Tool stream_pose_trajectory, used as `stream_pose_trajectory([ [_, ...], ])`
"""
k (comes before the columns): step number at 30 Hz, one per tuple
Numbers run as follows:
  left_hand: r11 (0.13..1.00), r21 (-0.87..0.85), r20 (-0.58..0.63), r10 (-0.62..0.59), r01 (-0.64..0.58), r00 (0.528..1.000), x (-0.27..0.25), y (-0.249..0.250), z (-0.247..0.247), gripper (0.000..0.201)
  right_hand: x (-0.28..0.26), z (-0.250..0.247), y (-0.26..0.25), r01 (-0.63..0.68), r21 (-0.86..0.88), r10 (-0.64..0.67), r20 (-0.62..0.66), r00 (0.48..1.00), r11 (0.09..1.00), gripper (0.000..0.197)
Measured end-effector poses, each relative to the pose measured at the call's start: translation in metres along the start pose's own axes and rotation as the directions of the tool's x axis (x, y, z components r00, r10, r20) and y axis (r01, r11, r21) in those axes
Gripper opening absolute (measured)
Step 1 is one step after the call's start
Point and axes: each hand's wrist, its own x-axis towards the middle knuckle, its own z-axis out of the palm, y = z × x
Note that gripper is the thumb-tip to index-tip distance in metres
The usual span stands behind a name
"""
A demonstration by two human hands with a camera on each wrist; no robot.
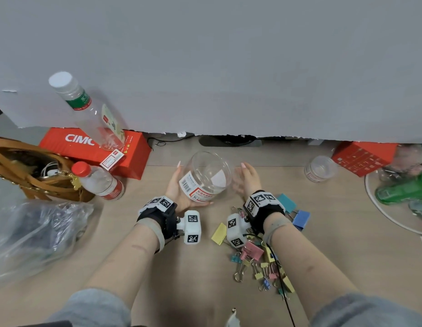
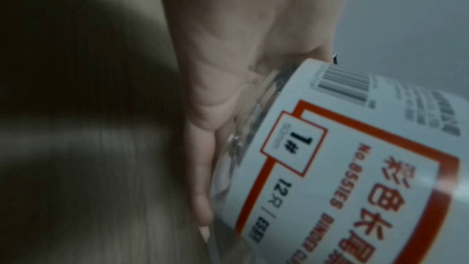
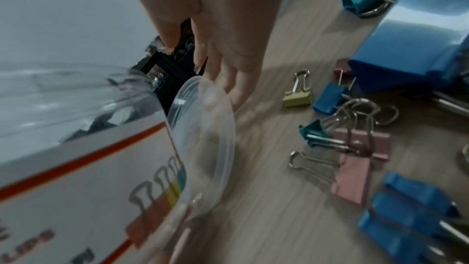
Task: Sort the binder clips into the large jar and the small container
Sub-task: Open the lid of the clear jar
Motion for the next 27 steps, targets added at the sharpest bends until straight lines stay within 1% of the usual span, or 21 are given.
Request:
stream_pose_trajectory([
  [2,1.000,-0.014,-0.006,0.003,-0.003,1.000,0.002,0.001,-0.002,0.080,0.007,0.001,0.004,0.017,-0.086,-0.018,-0.013,1.000,0.996,0.040],
  [4,0.999,-0.036,-0.005,0.022,-0.022,1.000,0.005,0.002,-0.006,0.072,0.016,0.000,0.008,0.052,-0.202,-0.068,-0.070,0.995,0.978,0.040],
  [5,0.998,-0.042,0.003,0.037,-0.037,0.999,0.005,0.003,-0.008,0.071,0.019,-0.001,0.010,0.074,-0.221,-0.101,-0.117,0.988,0.972,0.039],
  [8,0.996,-0.051,0.001,0.079,-0.079,0.997,0.008,0.007,-0.019,0.073,0.027,-0.004,0.011,0.110,-0.188,-0.156,-0.250,0.956,0.976,0.043],
  [10,0.995,-0.041,-0.043,0.094,-0.096,0.995,0.008,0.008,-0.022,0.073,0.031,-0.005,0.012,0.097,-0.309,-0.197,-0.309,0.931,0.946,0.044],
  [12,0.993,-0.038,-0.088,0.104,-0.108,0.991,0.008,0.009,-0.023,0.074,0.031,-0.002,0.013,0.068,-0.457,-0.229,-0.307,0.924,0.887,0.045],
  [13,0.993,-0.040,-0.104,0.108,-0.112,0.989,0.009,0.010,-0.023,0.075,0.027,0.000,0.012,0.056,-0.538,-0.254,-0.301,0.919,0.841,0.045],
  [14,0.992,-0.044,-0.116,0.115,-0.120,0.987,0.010,0.010,-0.023,0.075,0.025,0.002,0.012,0.065,-0.605,-0.296,-0.290,0.910,0.794,0.043],
  [15,0.990,-0.046,-0.123,0.127,-0.133,0.984,0.011,0.011,-0.022,0.073,0.022,0.005,0.012,0.105,-0.644,-0.342,-0.255,0.904,0.758,0.040],
  [16,0.988,-0.047,-0.131,0.142,-0.149,0.981,0.013,0.011,-0.022,0.072,0.020,0.008,0.013,0.175,-0.646,-0.376,-0.188,0.907,0.743,0.036],
  [17,0.986,-0.037,-0.141,0.155,-0.162,0.978,0.015,0.011,-0.022,0.071,0.017,0.012,0.016,0.248,-0.603,-0.381,-0.101,0.919,0.758,0.034],
  [18,0.984,-0.022,-0.159,0.168,-0.174,0.973,0.015,0.011,-0.021,0.069,0.015,0.016,0.019,0.295,-0.534,-0.356,-0.012,0.934,0.792,0.035],
  [19,0.983,0.001,-0.177,0.183,-0.186,0.967,0.016,0.011,-0.021,0.067,0.010,0.020,0.021,0.309,-0.470,-0.316,0.067,0.947,0.827,0.036],
  [20,0.980,0.016,-0.202,0.197,-0.198,0.959,0.016,0.011,-0.022,0.065,0.008,0.024,0.023,0.314,-0.424,-0.292,0.119,0.949,0.849,0.036],
  [21,0.977,0.020,-0.226,0.212,-0.213,0.951,0.017,0.011,-0.022,0.064,0.005,0.028,0.024,0.322,-0.398,-0.288,0.144,0.947,0.859,0.035],
  [23,0.963,0.030,-0.308,0.263,-0.266,0.914,0.017,0.012,-0.022,0.062,0.003,0.032,0.025,0.338,-0.361,-0.298,0.163,0.940,0.869,0.035],
  [25,0.934,0.098,-0.427,0.350,-0.342,0.833,0.019,0.014,-0.024,0.053,0.001,0.034,0.026,0.358,-0.366,-0.316,0.171,0.933,0.859,0.036],
  [27,0.902,0.215,-0.514,0.431,-0.375,0.741,0.019,0.014,-0.026,0.047,0.000,0.034,0.029,0.360,-0.352,-0.319,0.172,0.932,0.864,0.037],
])
